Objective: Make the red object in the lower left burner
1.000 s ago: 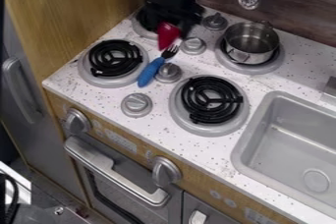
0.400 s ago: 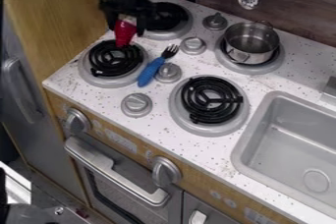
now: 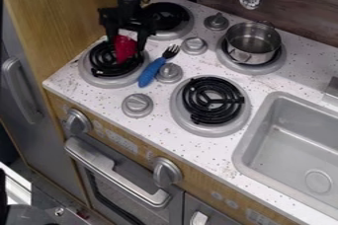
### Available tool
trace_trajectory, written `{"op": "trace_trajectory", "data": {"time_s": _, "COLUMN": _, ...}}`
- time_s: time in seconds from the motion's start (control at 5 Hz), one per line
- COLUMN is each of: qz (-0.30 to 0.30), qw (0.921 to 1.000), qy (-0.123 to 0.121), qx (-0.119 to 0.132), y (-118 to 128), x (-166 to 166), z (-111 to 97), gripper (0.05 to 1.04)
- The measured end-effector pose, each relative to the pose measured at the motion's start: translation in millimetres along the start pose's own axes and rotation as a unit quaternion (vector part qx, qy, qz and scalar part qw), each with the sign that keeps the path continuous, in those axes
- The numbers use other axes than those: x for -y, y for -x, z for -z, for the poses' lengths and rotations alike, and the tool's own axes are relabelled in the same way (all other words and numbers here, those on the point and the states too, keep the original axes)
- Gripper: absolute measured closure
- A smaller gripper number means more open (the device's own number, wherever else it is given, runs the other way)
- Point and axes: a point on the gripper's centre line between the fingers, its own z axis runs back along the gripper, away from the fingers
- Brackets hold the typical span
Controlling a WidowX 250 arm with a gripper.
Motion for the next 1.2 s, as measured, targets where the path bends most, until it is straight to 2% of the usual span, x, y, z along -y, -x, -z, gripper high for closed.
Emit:
{"op": "trace_trajectory", "data": {"time_s": 0.2, "qz": 0.002, "qw": 0.9998, "qy": 0.004, "qx": -0.020, "y": 7.4, "x": 3.1, "z": 11.0, "gripper": 0.079}}
{"op": "trace_trajectory", "data": {"time_s": 0.6, "qz": 0.009, "qw": 0.9998, "qy": 0.007, "qx": -0.013, "y": 2.9, "x": 10.1, "z": 6.2, "gripper": 0.084}}
{"op": "trace_trajectory", "data": {"time_s": 0.8, "qz": 0.016, "qw": 0.9994, "qy": 0.004, "qx": 0.032, "y": -1.8, "x": 16.0, "z": -34.0, "gripper": 0.084}}
{"op": "trace_trajectory", "data": {"time_s": 1.0, "qz": 0.038, "qw": 0.9980, "qy": 0.008, "qx": 0.050, "y": 14.2, "x": 33.4, "z": -59.7, "gripper": 0.084}}
{"op": "trace_trajectory", "data": {"time_s": 1.2, "qz": 0.053, "qw": 0.9974, "qy": 0.013, "qx": 0.047, "y": 36.8, "x": 42.1, "z": -68.6, "gripper": 0.084}}
